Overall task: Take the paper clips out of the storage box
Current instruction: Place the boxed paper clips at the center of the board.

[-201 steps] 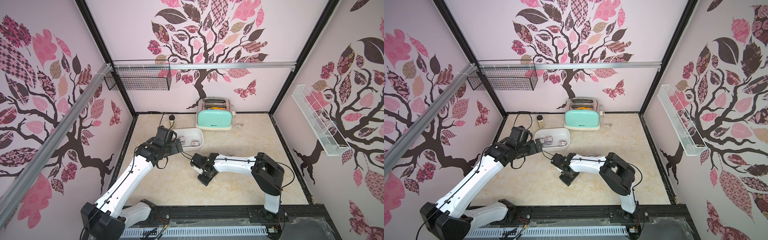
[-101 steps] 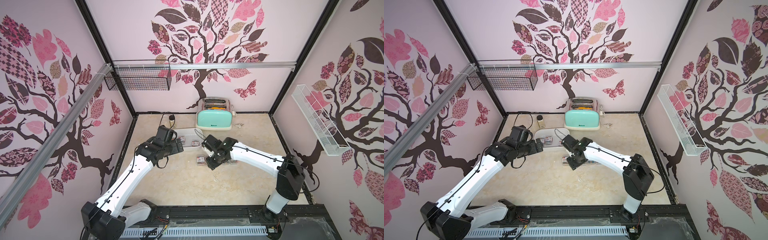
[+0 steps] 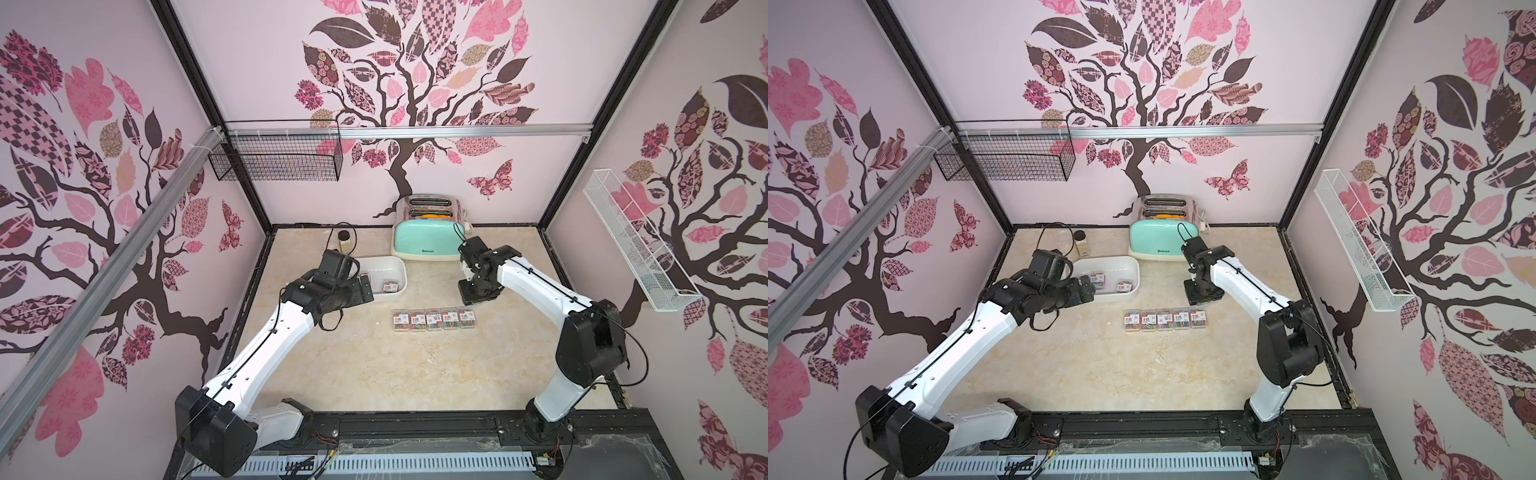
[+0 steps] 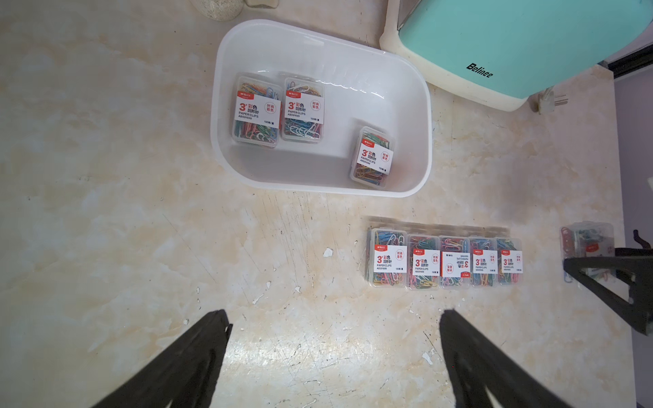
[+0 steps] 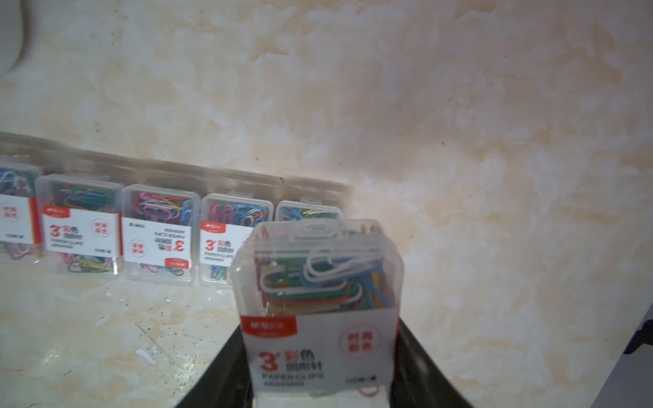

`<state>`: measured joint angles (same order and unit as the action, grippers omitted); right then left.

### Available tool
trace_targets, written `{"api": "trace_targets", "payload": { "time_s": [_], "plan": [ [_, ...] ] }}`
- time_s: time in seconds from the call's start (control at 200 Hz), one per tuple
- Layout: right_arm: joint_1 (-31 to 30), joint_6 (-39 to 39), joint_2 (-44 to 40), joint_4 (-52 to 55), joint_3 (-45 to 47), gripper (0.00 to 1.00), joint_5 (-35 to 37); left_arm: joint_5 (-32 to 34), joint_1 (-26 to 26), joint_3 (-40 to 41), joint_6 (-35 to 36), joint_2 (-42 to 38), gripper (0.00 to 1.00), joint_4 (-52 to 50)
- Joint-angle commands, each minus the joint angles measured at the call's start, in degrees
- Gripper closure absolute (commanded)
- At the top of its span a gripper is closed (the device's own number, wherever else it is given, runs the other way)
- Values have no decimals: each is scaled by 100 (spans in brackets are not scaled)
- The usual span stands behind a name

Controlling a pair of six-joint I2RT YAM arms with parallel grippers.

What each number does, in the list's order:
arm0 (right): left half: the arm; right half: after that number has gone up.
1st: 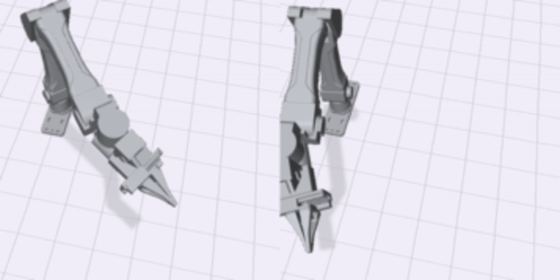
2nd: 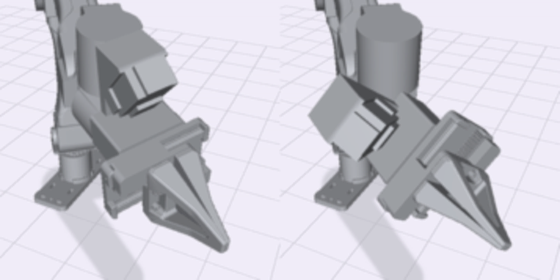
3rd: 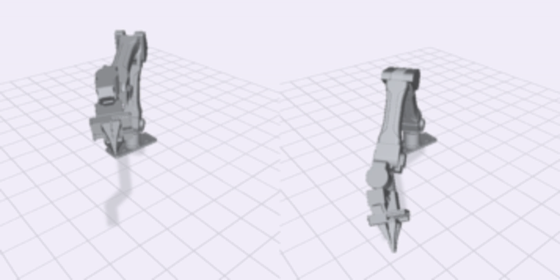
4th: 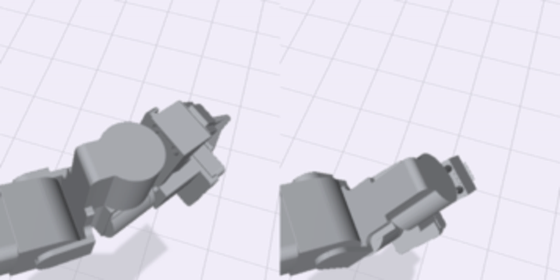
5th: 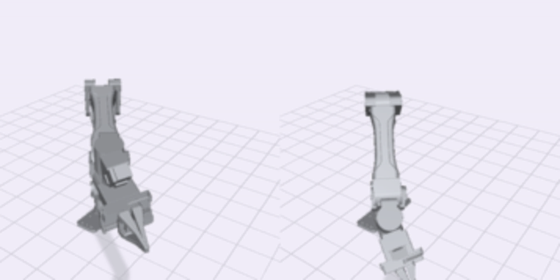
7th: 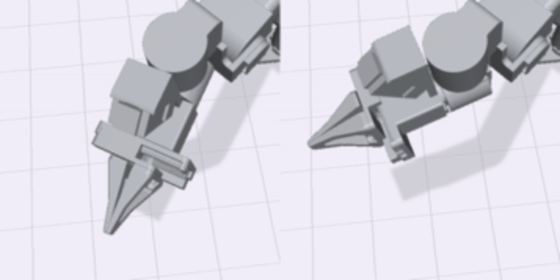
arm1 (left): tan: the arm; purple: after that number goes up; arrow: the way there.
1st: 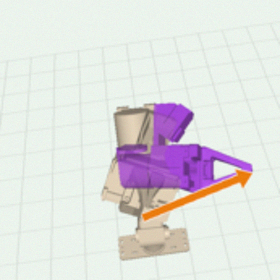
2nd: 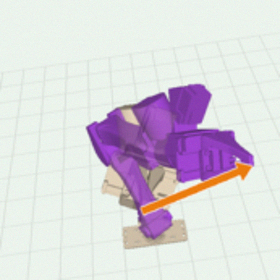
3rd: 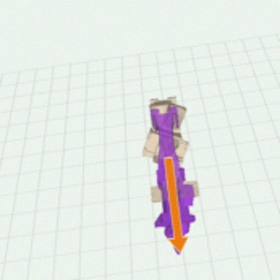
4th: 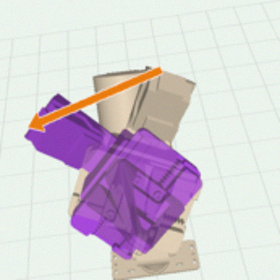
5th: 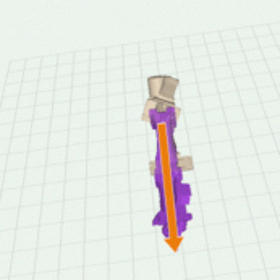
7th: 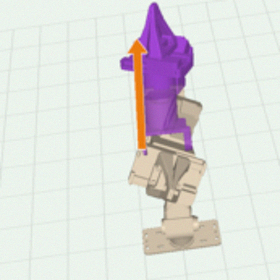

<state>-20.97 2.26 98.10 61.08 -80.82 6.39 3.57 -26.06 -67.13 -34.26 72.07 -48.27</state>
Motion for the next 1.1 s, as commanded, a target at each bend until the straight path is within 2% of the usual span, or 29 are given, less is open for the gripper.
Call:
{"api": "trace_targets", "payload": {
  "time_s": [0.0,0.13,0.42,0.59,1.09],
  "plan": [
    [230,-94,204,-81,85,70,260,-140,-80,-76,94,137,2,204],
    [385,36,451,-2,54,70,476,-173,-109,-135,130,271,2,236],
    [492,521,719,-263,460,70,445,-239,-109,-152,174,353,2,310],
    [528,557,758,-378,584,70,328,-252,-105,-135,208,382,2,322],
    [594,606,800,-628,912,62,317,-355,-109,-281,257,595,2,336]
  ]
}}
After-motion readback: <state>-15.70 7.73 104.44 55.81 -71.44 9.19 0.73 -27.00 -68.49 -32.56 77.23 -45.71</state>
